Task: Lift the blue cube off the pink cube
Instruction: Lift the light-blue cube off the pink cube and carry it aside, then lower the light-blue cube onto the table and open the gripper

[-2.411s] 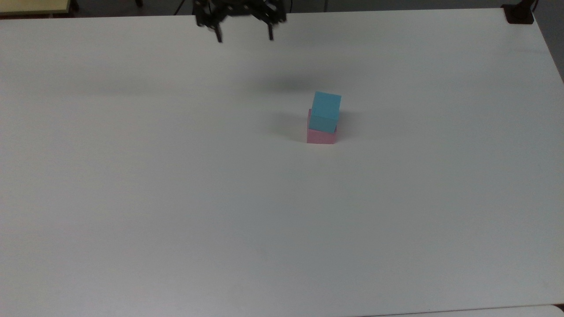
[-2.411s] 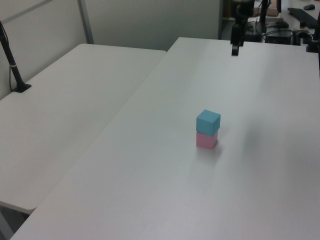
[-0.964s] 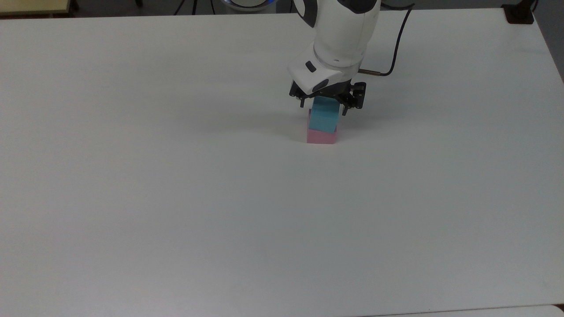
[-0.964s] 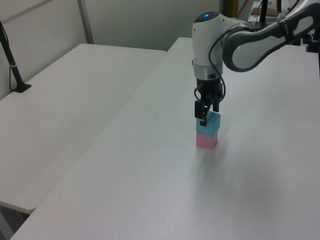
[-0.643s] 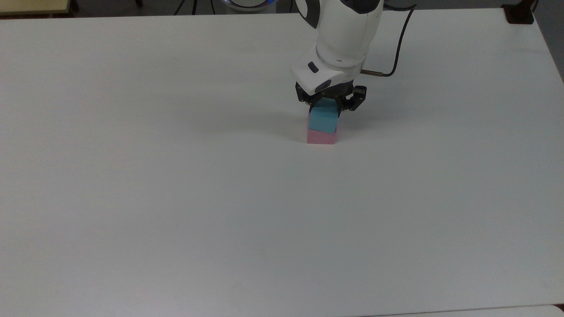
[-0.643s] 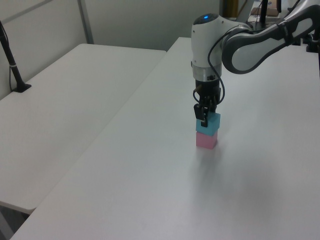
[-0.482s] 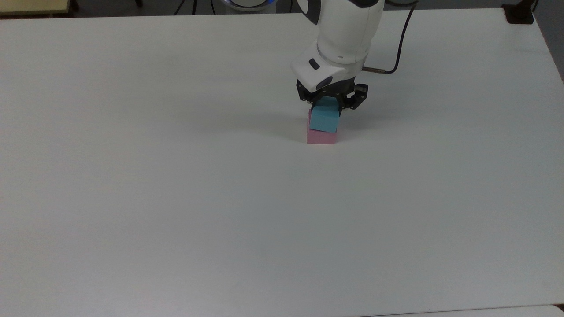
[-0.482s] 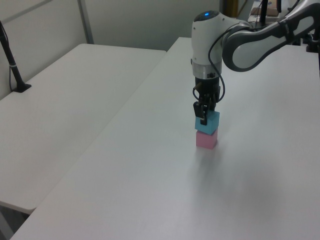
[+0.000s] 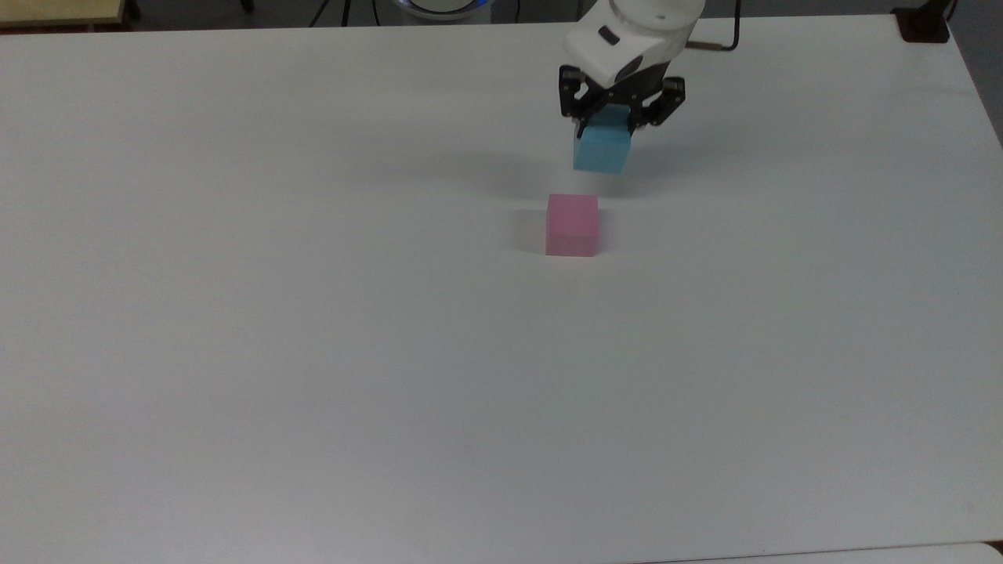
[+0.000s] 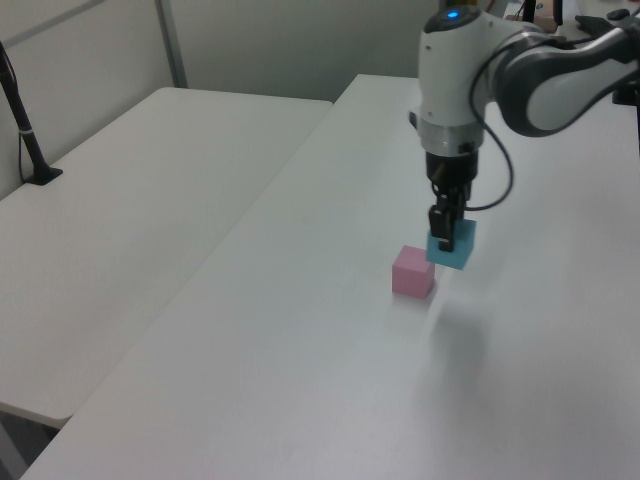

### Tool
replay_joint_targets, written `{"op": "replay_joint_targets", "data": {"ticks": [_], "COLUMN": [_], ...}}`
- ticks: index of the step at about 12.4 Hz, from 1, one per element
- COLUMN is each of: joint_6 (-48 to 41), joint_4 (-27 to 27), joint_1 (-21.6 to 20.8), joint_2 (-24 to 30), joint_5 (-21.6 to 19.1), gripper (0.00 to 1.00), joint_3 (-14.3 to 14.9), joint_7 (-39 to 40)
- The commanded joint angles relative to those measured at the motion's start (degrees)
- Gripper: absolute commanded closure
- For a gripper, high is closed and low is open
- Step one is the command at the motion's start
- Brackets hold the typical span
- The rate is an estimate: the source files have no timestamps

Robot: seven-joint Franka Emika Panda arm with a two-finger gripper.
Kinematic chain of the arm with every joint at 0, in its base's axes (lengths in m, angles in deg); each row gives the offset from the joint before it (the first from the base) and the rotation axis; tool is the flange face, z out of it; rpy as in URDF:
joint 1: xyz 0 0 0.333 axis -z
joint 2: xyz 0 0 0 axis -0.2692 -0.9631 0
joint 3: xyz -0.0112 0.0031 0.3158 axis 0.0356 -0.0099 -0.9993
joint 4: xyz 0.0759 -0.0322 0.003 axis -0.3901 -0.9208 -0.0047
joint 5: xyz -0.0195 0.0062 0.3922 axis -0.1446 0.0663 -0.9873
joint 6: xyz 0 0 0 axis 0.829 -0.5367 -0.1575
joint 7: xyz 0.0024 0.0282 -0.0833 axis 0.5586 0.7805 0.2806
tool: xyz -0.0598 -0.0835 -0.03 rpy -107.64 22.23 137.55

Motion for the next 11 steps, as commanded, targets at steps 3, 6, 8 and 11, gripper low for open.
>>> {"op": "replay_joint_targets", "data": {"ticks": [3, 6, 8, 11], "joint_6": [4.1, 9.2, 10.1, 10.1], "joint_4": [-11.8, -15.5, -15.4, -15.1], "joint_1": [-0.8, -0.8, -0.8, -0.6], "joint_2": [4.9, 4.0, 2.3, 1.1], "joint_5": [0.6, 0.6, 0.6, 0.6], "gripper": [0.53, 0.53, 0.49, 0.00], "joint_3": [-1.5, -2.3, -2.4, -2.4], "joint_7": [-1.4, -1.3, -1.3, -1.7]}}
